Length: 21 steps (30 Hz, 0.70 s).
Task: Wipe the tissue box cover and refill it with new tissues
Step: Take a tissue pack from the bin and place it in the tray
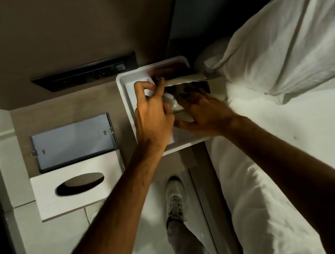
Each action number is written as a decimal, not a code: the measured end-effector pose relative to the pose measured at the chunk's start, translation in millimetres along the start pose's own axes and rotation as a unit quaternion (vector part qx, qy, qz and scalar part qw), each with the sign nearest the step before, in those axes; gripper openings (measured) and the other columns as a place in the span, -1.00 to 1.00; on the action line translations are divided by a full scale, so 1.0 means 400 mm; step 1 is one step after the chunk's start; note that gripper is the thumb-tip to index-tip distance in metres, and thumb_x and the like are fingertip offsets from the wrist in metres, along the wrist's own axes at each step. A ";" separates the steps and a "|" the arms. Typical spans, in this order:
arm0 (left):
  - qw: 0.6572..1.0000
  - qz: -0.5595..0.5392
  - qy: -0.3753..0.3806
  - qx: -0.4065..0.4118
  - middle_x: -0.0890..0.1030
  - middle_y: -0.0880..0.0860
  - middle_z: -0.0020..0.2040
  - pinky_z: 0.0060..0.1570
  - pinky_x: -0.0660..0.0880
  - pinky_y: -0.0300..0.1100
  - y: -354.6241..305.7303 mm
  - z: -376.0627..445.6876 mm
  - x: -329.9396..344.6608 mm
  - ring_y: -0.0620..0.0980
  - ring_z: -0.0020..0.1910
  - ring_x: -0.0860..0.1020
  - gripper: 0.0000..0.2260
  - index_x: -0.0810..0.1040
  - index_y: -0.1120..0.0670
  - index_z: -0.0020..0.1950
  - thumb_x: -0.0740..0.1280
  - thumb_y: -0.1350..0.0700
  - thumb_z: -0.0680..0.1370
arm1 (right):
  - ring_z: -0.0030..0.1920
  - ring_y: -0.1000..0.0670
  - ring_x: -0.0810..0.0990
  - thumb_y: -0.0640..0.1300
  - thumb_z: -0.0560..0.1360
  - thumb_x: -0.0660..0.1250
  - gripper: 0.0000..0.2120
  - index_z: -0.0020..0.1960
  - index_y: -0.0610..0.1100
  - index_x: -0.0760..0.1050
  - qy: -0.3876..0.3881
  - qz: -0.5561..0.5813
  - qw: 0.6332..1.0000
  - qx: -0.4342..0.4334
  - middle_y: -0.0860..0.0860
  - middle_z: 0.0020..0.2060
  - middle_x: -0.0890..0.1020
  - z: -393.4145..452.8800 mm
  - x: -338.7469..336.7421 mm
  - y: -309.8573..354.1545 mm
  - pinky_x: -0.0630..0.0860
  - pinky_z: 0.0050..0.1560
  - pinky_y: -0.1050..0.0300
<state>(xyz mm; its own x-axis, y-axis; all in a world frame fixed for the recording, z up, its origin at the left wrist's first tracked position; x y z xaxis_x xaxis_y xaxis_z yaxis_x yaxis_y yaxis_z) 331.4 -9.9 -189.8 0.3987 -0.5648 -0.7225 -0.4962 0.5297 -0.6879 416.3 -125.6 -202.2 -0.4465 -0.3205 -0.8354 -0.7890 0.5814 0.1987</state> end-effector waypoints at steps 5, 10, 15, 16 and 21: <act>1.000 -0.020 -0.010 -0.004 0.39 0.13 0.39 0.24 0.47 -0.34 -0.001 -0.023 0.018 -0.01 0.02 0.65 -0.55 0.47 0.06 0.47 0.34 0.25 0.58 | 0.20 -0.27 0.63 -0.20 0.40 0.55 -0.57 0.25 -0.19 0.61 -0.115 -0.046 0.992 -0.030 -0.22 0.12 0.67 -0.077 -0.019 0.003 0.59 0.17 -0.15; 0.997 -0.067 0.013 -0.034 0.42 0.12 0.42 0.43 0.45 -0.07 0.057 -0.083 0.083 0.08 0.38 0.50 -0.45 0.36 0.08 0.55 0.37 0.27 0.57 | 0.07 -0.25 0.70 -0.30 0.36 0.58 -0.55 0.23 -0.22 0.61 -0.151 -0.012 0.987 -0.055 -0.20 0.05 0.71 -0.187 -0.058 0.012 0.66 -0.01 -0.10; 0.989 -0.089 0.088 -0.082 0.39 0.15 0.49 0.45 0.43 0.01 0.101 -0.129 0.155 0.10 0.44 0.42 -0.41 0.21 0.07 0.62 0.32 0.23 0.61 | -0.18 -0.16 0.74 -0.25 0.45 0.51 -0.61 0.27 -0.21 0.60 -0.124 0.067 0.990 -0.011 -0.17 0.03 0.72 -0.309 -0.104 -0.008 0.59 -0.17 0.16; 0.987 -0.084 0.104 -0.089 0.40 0.17 0.48 0.45 0.42 0.00 0.102 -0.126 0.165 0.11 0.43 0.42 -0.38 0.19 0.08 0.63 0.33 0.24 0.60 | -0.16 -0.16 0.74 -0.24 0.48 0.48 -0.65 0.26 -0.22 0.60 -0.114 0.077 0.990 0.006 -0.17 0.04 0.71 -0.322 -0.110 -0.021 0.53 -0.16 0.23; 0.969 -0.155 0.113 -0.153 0.48 0.18 0.40 0.31 0.53 -0.02 0.148 -0.194 0.155 0.12 0.30 0.54 -0.44 0.31 0.12 0.55 0.32 0.32 0.55 | -0.11 -0.17 0.75 -0.22 0.51 0.45 -0.72 0.22 -0.24 0.63 -0.072 0.146 0.986 0.042 -0.10 -0.01 0.73 -0.352 -0.109 -0.032 0.30 -0.19 0.50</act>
<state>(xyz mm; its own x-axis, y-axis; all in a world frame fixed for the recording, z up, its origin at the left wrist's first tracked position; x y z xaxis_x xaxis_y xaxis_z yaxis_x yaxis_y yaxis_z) 266.8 -62.8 -269.9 0.4036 -0.8093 -0.4267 -0.5990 0.1188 -0.7919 386.4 -224.7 -96.3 -0.5802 -0.0239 -0.8141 -0.5955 0.6944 0.4040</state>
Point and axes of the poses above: each hand's wrist, its own z-axis towards the middle knuckle, its own x-axis out of the palm, y = z × x, the point moved 5 cm from there along z, towards the middle knuckle
